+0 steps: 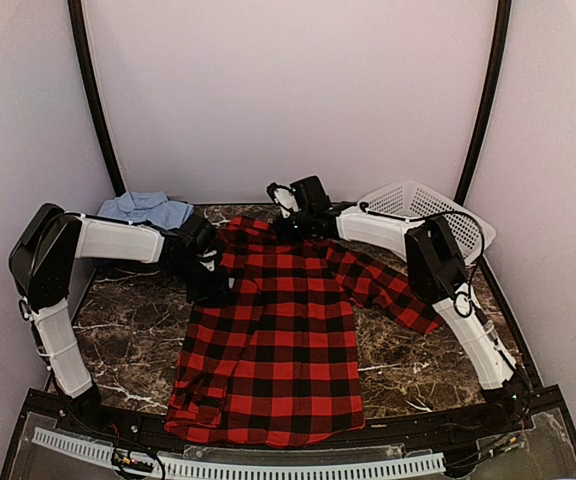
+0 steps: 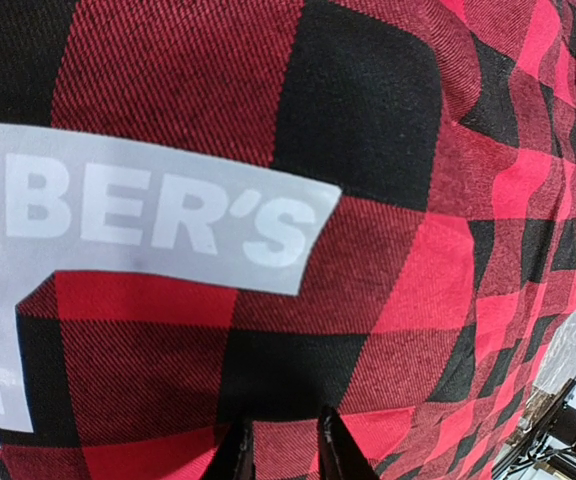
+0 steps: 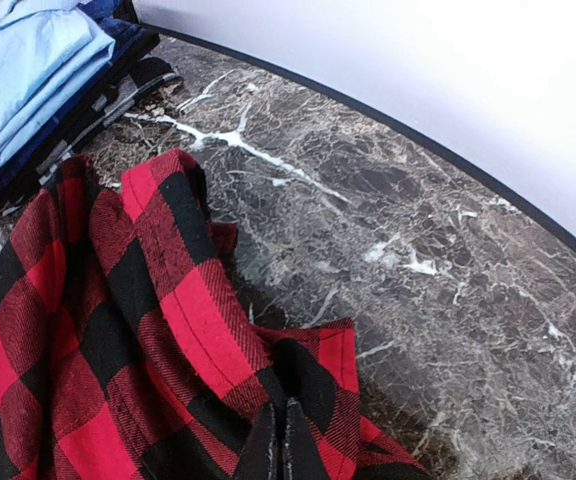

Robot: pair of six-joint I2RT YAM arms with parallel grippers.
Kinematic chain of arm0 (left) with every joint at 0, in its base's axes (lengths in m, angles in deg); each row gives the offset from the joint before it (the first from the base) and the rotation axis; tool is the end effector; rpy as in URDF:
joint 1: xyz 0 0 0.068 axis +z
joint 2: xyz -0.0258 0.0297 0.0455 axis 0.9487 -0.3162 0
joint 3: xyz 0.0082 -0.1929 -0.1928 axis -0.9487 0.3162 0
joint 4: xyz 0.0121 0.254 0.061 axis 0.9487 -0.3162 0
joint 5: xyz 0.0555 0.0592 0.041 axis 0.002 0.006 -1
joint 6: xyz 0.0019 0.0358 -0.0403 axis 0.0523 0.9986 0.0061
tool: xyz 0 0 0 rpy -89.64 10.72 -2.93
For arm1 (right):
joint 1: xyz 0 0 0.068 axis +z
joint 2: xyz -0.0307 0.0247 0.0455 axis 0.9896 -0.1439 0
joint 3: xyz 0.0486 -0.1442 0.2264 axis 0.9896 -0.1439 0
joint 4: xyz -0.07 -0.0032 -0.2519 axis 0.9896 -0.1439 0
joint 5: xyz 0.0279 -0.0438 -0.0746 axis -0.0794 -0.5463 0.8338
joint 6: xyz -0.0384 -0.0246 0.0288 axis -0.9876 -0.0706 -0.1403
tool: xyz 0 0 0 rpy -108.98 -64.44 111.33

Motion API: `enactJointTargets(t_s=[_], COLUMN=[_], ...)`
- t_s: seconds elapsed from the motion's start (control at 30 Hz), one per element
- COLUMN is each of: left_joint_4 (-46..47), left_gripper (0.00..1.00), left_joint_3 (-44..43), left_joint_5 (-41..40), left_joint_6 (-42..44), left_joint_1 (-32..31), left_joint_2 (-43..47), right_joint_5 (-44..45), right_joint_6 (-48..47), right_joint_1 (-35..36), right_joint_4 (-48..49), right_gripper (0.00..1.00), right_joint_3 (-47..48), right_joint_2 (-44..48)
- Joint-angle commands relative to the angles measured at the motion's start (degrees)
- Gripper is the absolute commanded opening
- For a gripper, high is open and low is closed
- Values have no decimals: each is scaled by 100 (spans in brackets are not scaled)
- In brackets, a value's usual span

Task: Fold and stack the long sleeve shirts
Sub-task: Fold the flattened shirt at the center of the board.

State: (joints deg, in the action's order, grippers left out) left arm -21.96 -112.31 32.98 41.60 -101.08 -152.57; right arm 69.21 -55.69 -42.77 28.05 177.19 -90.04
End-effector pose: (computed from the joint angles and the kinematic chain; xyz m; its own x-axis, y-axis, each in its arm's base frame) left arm 0.3154 -0.1908 0.1609 -0.9700 -0.1191 -0.2117 0.0023 0.8670 -0.4984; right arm 0.4571 0.3745 0.1665 -0.4193 -0.3105 -0.8531 -0.6862 0.7236 0.0739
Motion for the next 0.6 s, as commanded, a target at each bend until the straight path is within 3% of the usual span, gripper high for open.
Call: enactJointTargets(t_s=[0.0,0.57], left_joint_4=[-95,27], left_gripper=[22,22], left_joint_3=[58,307], left_joint_5=[-26,-4], left_joint_6=[-16,-67], left_joint_1=[-28,-28], left_joint_2=[-36,-50], right_joint_5=[470,1288], right_joint_6=[-90,-858], right_joint_1=[-54,-210], right_joint_4=[179,753], right_gripper=[0,0], right_joint_3=[408,921], right_joint_2=[-46,-441])
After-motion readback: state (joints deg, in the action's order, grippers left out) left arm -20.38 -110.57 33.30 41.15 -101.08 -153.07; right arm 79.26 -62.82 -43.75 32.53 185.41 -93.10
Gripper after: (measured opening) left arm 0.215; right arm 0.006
